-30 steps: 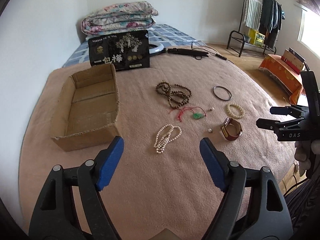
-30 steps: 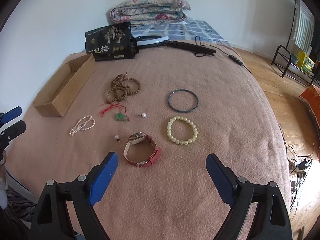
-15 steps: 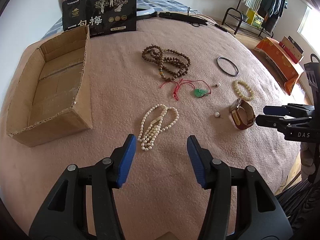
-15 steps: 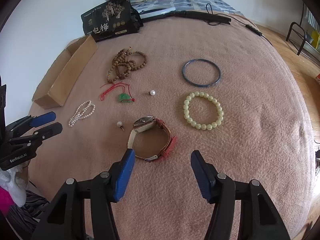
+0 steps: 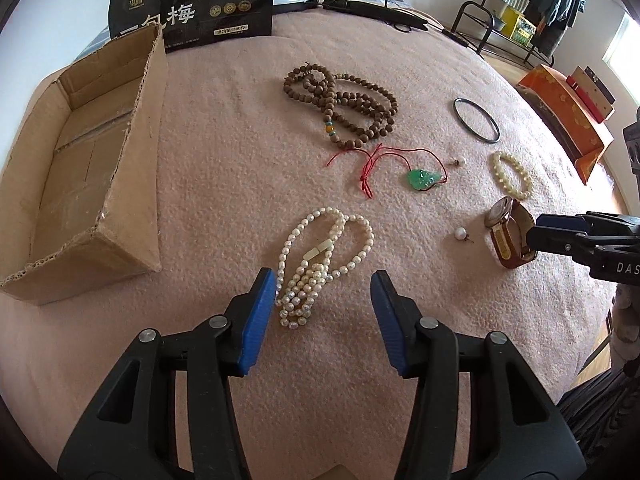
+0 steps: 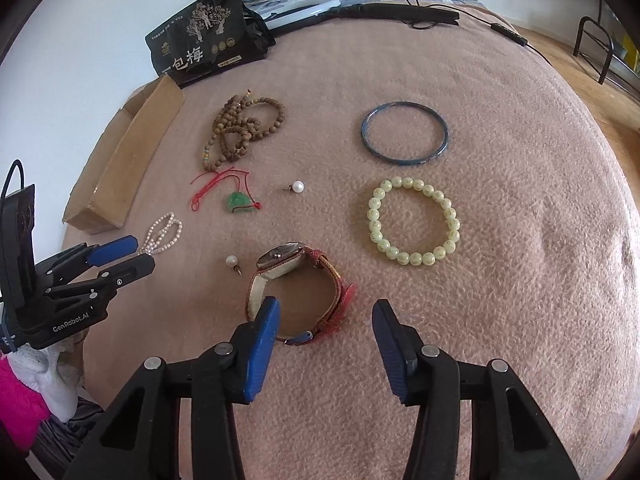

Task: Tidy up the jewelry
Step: 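Grasp the white pearl necklace with the left tool while the right tool grasps the red-strap watch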

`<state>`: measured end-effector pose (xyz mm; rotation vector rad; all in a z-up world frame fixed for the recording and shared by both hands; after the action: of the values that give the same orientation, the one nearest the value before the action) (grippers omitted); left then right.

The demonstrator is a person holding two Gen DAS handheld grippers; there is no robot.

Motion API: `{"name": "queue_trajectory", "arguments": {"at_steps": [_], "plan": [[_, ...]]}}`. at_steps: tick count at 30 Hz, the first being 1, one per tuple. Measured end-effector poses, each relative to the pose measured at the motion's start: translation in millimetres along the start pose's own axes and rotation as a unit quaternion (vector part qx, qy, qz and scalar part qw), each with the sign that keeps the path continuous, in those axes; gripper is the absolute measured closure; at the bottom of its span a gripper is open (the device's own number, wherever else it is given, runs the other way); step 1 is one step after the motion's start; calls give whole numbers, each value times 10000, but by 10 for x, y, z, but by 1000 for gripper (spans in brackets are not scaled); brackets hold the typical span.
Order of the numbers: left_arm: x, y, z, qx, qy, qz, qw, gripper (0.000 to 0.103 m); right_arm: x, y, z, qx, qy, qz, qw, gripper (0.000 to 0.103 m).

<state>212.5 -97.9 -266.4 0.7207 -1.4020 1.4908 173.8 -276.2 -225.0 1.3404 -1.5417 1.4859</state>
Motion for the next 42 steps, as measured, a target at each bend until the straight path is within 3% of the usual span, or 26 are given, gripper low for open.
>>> {"name": "queue_trajectory", "arguments": {"at_steps": [10, 15, 17, 22, 31, 42], "plan": [[-132, -57, -78, 89, -3, -76, 9999, 52, -155, -21, 3, -149, -55, -202, 9997, 61], [-130, -28, -37, 27, 46, -116, 9999, 68, -192, -42, -50, -10, 55, -243, 9997, 65], [-128, -20, -22, 12, 80, -143, 9999, 80, -203, -38, -51, 44, 118, -266, 9996, 67], [-120, 9, 32, -62, 108, -167, 9998, 97, -206, -33, -9, 4, 178, -249, 9995, 78], [92, -88, 170, -58, 352, 107, 9993, 97, -126, -48, 55, -83, 219, -94, 9997, 95], [497, -367, 116, 203, 562, 608, 9964, 97, 140, -276, -81, 137, 355, 386, 9985, 95]]}}
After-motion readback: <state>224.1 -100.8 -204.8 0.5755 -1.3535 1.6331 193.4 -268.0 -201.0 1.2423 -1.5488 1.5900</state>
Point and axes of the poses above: each gripper's, at about its wrist camera, not at the fingertips, and x roughly against the way its jaws point, z to its right, y to its underside, the point moved 9 cm from there along -x, roughly the way its jaws point, and after that the axes turned 7 degrees about x, right-handed, at the moved point
